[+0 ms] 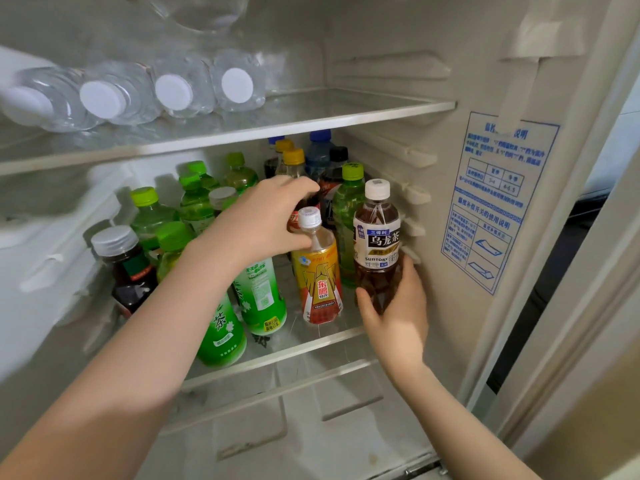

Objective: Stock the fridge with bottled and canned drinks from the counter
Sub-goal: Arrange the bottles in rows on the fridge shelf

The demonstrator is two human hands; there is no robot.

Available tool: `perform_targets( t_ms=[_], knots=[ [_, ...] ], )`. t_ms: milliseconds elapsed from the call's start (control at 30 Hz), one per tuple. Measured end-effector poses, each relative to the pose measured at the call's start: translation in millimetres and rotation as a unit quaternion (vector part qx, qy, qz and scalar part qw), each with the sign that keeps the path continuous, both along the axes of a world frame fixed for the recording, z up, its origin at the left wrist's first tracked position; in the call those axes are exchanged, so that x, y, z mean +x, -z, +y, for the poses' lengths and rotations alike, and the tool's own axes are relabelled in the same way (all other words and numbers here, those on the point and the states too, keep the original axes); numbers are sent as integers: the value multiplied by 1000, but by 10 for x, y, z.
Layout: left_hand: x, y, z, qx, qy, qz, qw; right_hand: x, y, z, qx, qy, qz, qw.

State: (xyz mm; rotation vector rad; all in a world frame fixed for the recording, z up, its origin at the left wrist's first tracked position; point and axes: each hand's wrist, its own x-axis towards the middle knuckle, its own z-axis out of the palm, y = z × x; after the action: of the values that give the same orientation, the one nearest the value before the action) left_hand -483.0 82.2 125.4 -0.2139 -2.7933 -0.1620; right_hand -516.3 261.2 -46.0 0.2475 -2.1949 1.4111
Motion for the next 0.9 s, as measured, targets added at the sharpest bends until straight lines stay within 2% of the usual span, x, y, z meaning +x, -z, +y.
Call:
perform_targets(
  t_ms=[67,133,300,400,533,633,767,900],
  knots=[
    [81,-90,-61,-3,-9,60,998,147,18,-41,-1,43,110,993],
    [156,-167,-149,-20,-29,99,994,245,-29,-90,4,37,175,984],
    [270,-191,-341,-34,-63,88,993,248,-488,-248,63,-82,286,953],
    [319,-202,-467,-34,-82,99,991,176,-828,-360,101,-144,322,930],
    [343,-263,-634,-36,-138,82,986,59,-1163,-488,135,-187,322,918],
    [270,-298,-808,17,-151,53,987,-56,-1344,-550,158,-188,328,912],
    [83,-352,-954,134,-141,-23,981,-225,-1444,-598,225,-161,267,923],
    [-92,-396,-1007,140,-127,-106,976,-312,-1384,-645,276,-163,225,920]
  ],
)
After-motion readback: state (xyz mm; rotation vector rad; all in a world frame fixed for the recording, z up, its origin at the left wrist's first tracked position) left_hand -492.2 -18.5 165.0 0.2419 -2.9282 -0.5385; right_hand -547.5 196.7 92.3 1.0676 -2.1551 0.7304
